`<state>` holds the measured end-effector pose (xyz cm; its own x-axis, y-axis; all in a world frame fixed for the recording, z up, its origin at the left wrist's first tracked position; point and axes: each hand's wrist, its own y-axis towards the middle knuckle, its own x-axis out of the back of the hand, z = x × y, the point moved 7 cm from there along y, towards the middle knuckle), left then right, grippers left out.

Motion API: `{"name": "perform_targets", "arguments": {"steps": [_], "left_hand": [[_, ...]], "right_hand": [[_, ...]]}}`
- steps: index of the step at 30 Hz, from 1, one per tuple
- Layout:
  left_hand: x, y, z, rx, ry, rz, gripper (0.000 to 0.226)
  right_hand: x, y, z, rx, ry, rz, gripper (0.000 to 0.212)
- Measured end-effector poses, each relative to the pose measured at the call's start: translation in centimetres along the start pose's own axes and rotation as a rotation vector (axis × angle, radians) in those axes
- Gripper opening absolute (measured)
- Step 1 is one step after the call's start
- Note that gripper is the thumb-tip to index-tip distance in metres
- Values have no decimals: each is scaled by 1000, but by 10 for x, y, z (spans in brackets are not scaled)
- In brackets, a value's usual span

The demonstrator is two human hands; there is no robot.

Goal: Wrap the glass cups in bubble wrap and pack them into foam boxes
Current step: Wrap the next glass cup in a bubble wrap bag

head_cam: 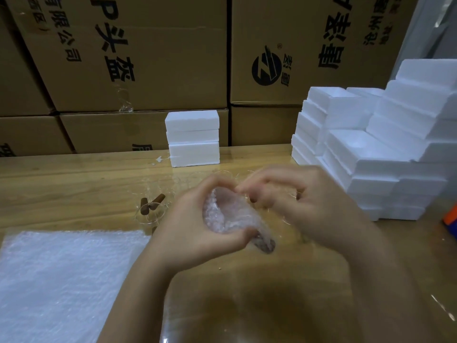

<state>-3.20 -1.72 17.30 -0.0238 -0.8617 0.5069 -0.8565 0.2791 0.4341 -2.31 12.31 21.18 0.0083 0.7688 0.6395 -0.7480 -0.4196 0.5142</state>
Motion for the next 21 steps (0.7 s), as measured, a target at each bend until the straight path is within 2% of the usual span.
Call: {"name": "perform_targets", "arguments": {"steps": [3, 4, 6, 9, 15, 21], "left_hand": [[11, -1, 5, 27, 36, -96, 54], [14, -1, 5, 25, 16, -126, 52], [19, -1, 4, 24, -6, -187, 48], [19, -1, 3, 38, -28, -240, 45], [19, 0, 12, 92, -126, -266, 48], [17, 2, 19, 171, -350, -261, 45]], "right_hand": [[60, -16, -48, -129, -170, -447, 19], [76, -23, -70, -210, -265, -532, 16], [93, -37, -115, -407, -414, -529, 29], [94, -56, -165, -614, -470, -419, 50], [80, -55, -182, -635, -470, -418, 50], [89, -58, -180, -697, -560, -550, 55]]}}
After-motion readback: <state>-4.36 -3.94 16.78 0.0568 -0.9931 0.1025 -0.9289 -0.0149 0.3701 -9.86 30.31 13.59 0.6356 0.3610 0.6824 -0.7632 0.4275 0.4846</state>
